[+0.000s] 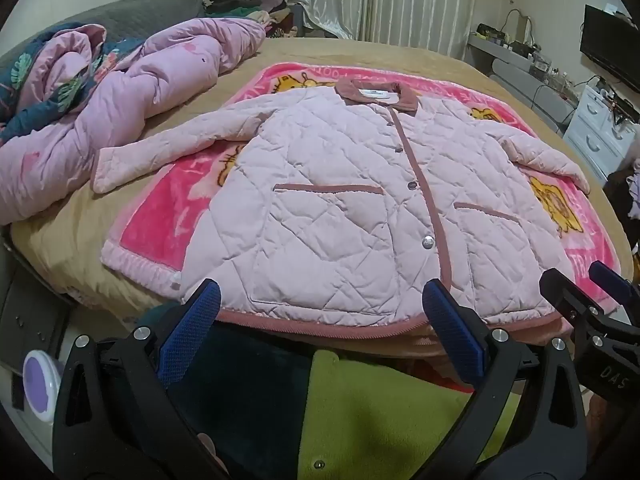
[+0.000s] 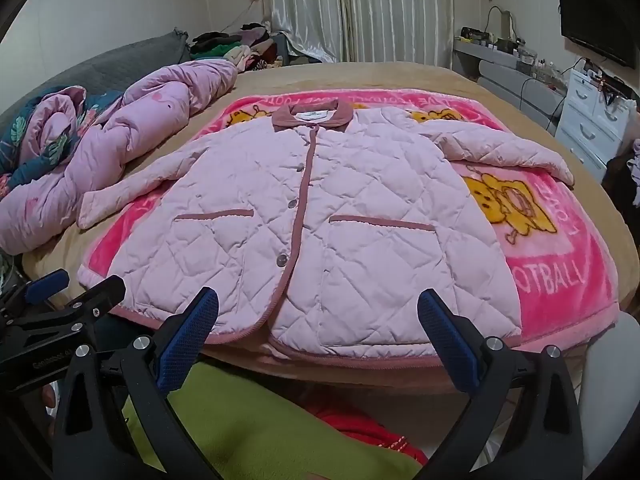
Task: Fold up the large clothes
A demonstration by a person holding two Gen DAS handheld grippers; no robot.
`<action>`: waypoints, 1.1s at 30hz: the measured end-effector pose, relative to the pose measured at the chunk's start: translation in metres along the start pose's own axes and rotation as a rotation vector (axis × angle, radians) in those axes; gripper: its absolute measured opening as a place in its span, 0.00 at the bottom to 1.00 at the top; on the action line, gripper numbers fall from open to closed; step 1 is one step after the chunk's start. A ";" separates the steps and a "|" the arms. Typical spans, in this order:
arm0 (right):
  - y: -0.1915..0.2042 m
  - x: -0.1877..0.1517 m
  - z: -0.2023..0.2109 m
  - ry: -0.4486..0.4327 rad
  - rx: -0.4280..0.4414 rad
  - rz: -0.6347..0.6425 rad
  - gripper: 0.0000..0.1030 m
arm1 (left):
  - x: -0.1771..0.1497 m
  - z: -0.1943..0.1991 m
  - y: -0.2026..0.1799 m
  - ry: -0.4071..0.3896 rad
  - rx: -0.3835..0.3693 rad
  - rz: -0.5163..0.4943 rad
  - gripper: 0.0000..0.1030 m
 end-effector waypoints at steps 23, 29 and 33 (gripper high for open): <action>0.001 0.000 -0.002 0.000 0.008 -0.006 0.96 | 0.000 0.000 0.000 0.003 0.001 0.003 0.92; 0.001 0.001 -0.003 0.001 0.008 -0.007 0.96 | 0.002 -0.001 0.005 0.006 0.000 0.004 0.92; 0.001 0.001 -0.003 0.001 0.009 -0.007 0.96 | 0.000 -0.001 0.005 0.010 -0.004 0.005 0.92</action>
Point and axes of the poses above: each gripper's, at about its wrist camera, not at the fingertips, and z roughly against the way its jaws point, y to its left, x to its top, the point moved 10 cm from there along -z, roughly the way its jaws point
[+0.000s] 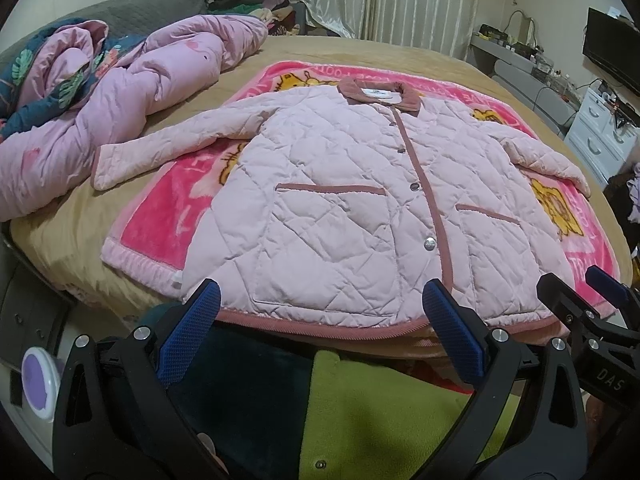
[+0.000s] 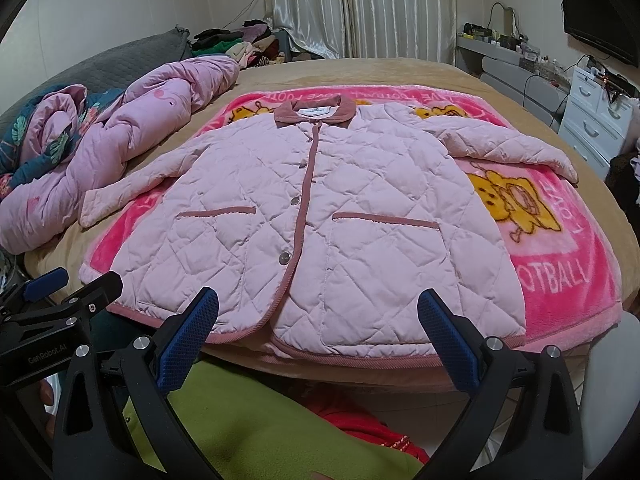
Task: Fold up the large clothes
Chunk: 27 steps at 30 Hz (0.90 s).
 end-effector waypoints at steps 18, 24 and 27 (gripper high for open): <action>-0.002 0.000 -0.002 0.005 0.000 -0.006 0.96 | 0.001 -0.002 -0.003 0.001 -0.008 0.001 0.92; -0.001 -0.001 -0.002 0.005 0.000 -0.007 0.96 | 0.001 -0.002 -0.004 0.000 -0.008 0.001 0.92; -0.007 0.001 0.002 0.008 0.001 -0.008 0.96 | 0.001 -0.002 -0.004 0.001 -0.009 0.001 0.92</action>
Point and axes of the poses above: each gripper's, at about its wrist camera, not at the fingertips, and z roughly against the way its jaws point, y to its left, x to its top, the point moved 10 cm from there along -z, roughly the way its jaws point
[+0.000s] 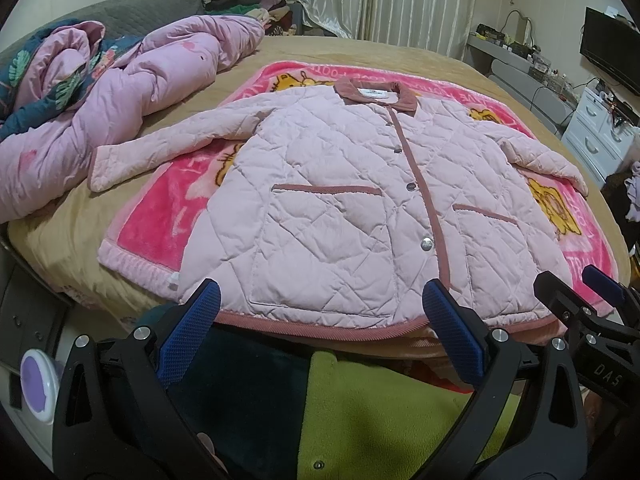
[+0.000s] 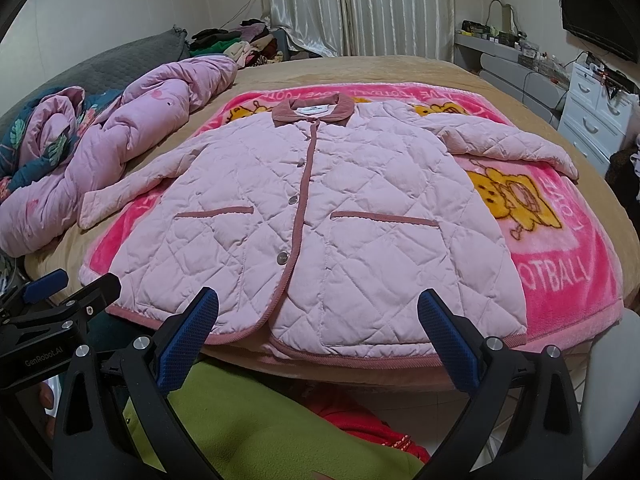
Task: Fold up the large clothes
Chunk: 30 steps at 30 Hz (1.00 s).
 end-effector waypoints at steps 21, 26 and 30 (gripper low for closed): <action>-0.028 0.045 -0.044 0.011 -0.010 0.019 0.96 | 0.045 -0.038 -0.013 0.046 -0.045 0.046 0.92; -0.045 0.077 -0.059 0.014 -0.009 -0.005 0.96 | 0.084 -0.055 -0.028 0.026 -0.063 0.018 0.92; -0.060 0.102 -0.067 -0.009 -0.025 -0.032 0.96 | 0.118 -0.071 -0.036 0.008 -0.052 -0.004 0.92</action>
Point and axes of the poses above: each gripper's, at about its wrist camera, not at the fingertips, and z roughly against the way its jaws point, y to its left, x to its top, the point moved 10 cm from there along -z, roughly the way its jaws point
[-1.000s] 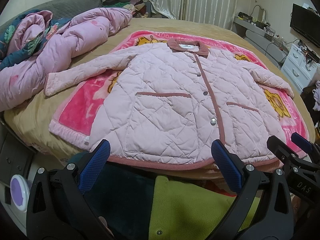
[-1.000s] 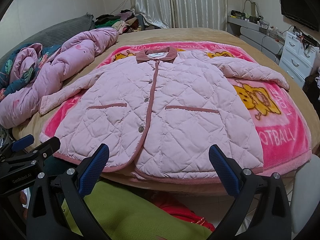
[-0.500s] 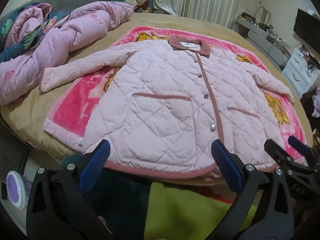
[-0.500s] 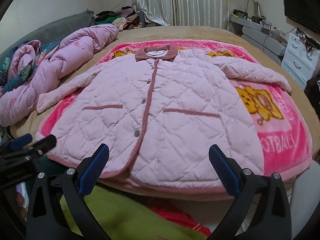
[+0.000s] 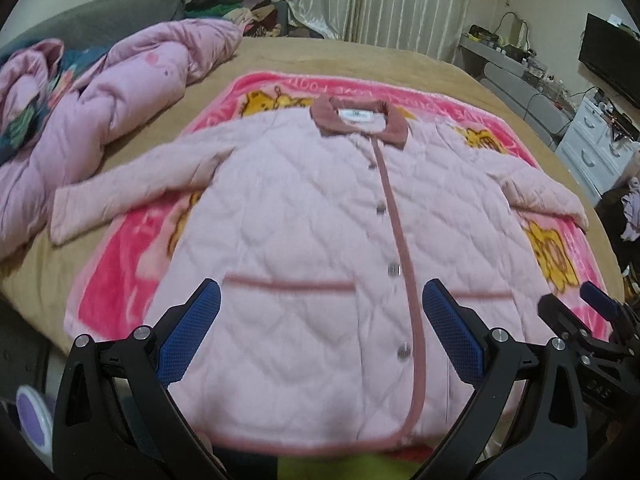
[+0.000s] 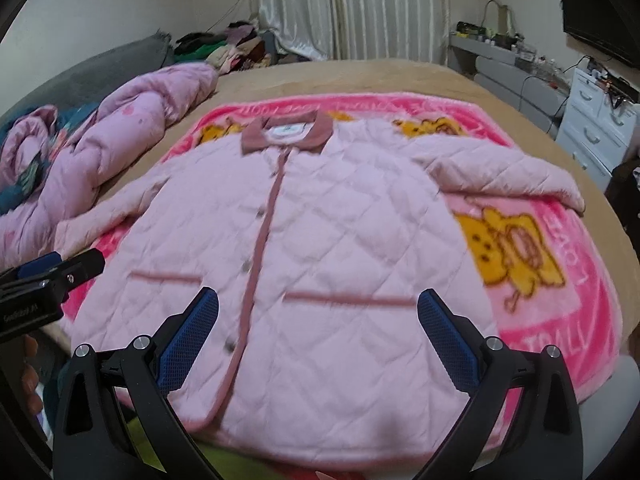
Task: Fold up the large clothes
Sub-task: 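Move the right tool to the jacket sleeve cuff and grasp it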
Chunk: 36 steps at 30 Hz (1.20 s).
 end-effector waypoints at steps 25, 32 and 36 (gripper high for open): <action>-0.127 0.125 -0.135 0.028 -0.083 -0.244 0.96 | 0.104 -0.139 -0.059 0.105 0.030 -0.063 0.92; -0.198 0.134 -0.172 0.050 -0.152 -0.408 0.96 | 0.113 -0.176 -0.070 0.132 0.048 -0.071 0.92; -0.252 0.130 -0.188 0.063 -0.221 -0.508 0.96 | 0.121 -0.195 -0.077 0.137 0.062 -0.082 0.92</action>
Point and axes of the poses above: each gripper's, at about its wrist camera, not at the fingertips, and z roughly against the way its jaws point, y to its left, x to its top, the point moved 10 cm from there along -z, roughly the way its jaws point
